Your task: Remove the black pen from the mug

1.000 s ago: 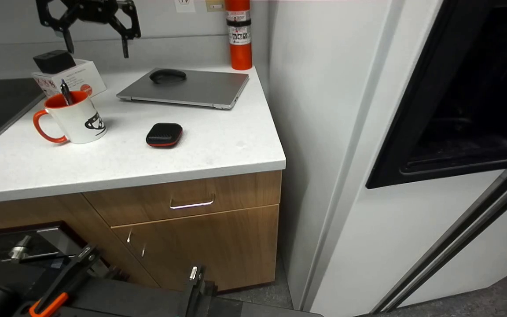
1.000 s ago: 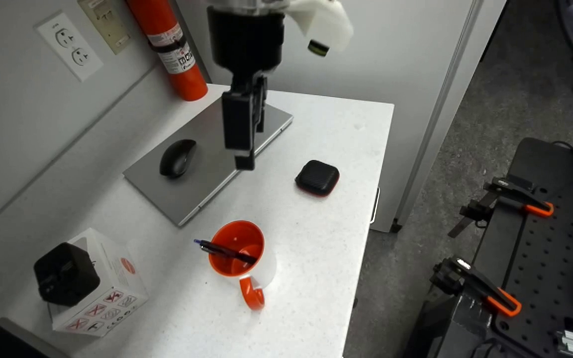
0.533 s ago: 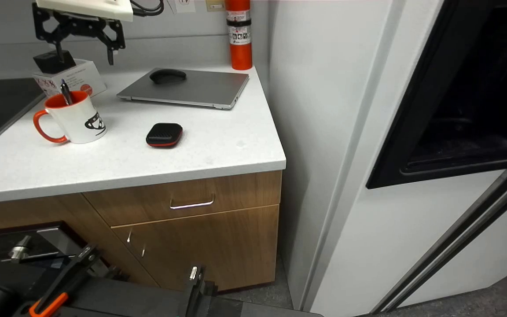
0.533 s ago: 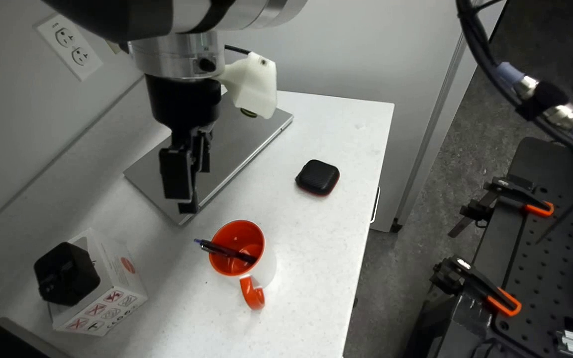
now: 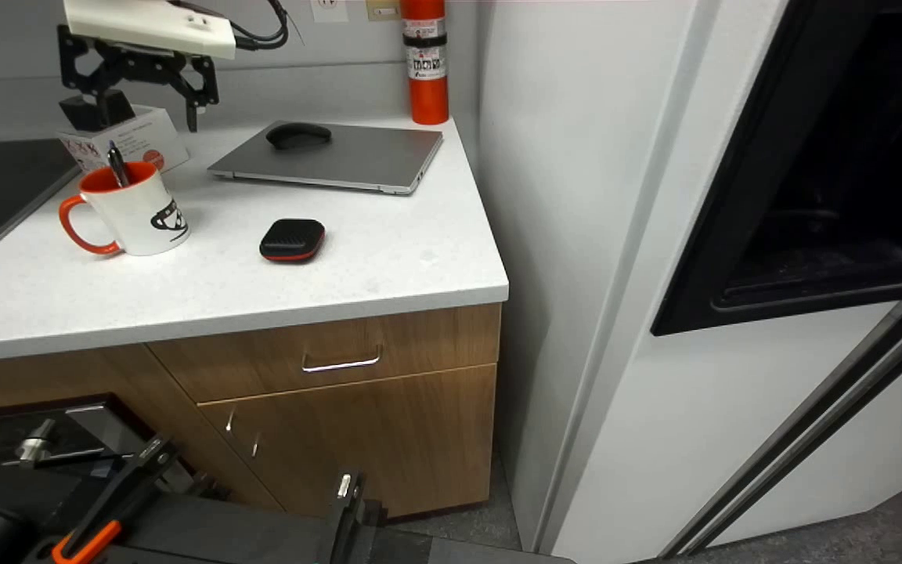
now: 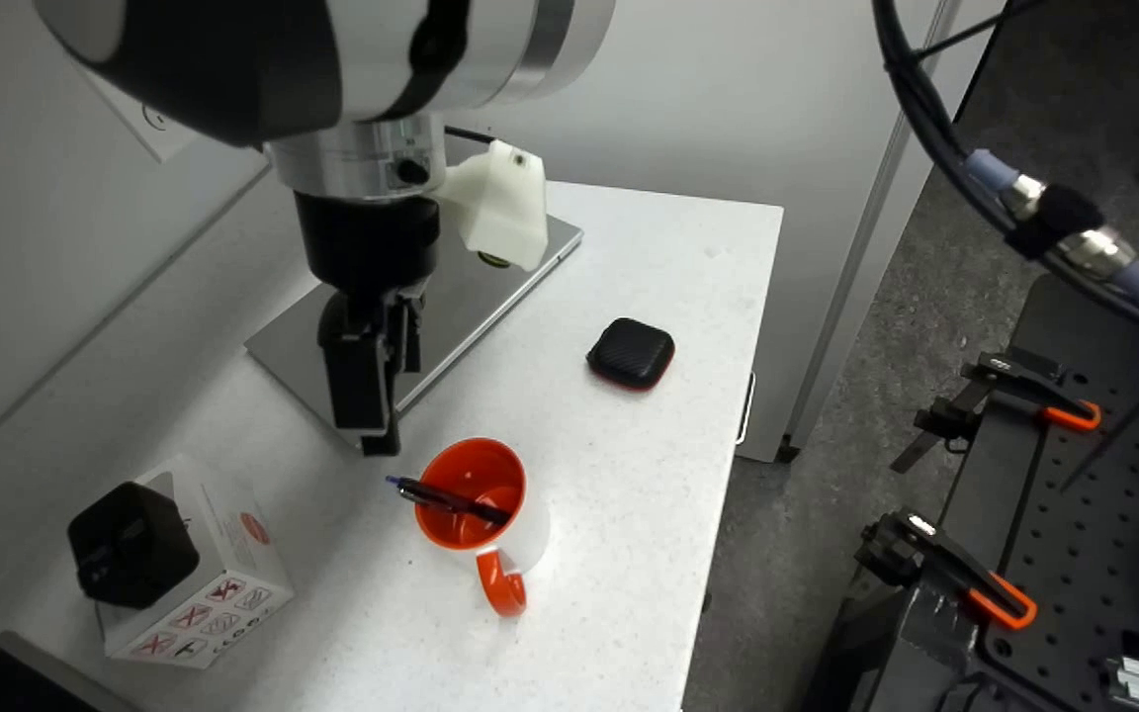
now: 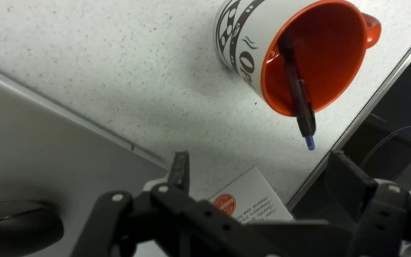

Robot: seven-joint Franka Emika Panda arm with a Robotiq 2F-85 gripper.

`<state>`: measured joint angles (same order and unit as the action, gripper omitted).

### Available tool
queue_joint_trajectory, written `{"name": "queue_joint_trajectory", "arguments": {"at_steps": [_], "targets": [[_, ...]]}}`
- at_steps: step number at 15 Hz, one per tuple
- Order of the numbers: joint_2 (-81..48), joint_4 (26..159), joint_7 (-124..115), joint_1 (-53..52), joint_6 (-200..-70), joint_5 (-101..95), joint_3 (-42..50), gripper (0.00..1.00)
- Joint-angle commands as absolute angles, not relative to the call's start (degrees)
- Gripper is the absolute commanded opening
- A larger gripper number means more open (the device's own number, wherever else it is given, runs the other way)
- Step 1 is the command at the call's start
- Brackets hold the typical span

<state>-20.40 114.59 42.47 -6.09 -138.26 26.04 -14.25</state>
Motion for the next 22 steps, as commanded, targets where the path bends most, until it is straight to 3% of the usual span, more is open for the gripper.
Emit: {"name": "queue_joint_trajectory", "arguments": {"at_steps": [1, 7, 8, 9, 18, 22], "targets": [[-23.9, 112.6, 42.7, -5.8, -136.7, 24.6, -16.5, 1.00], [-25.6, 113.0, 42.6, -6.2, -137.3, 23.0, -18.7, 1.00], [-25.6, 113.2, 43.0, -5.9, -137.5, 23.2, -19.2, 0.75], [-25.5, 113.5, 42.7, -6.0, -138.0, 23.0, -19.2, 0.74], [-23.2, 115.2, 42.3, -5.7, -140.1, 23.4, -19.3, 0.03], [-21.7, 115.6, 41.3, -6.3, -140.8, 22.6, -18.9, 0.02]]}}
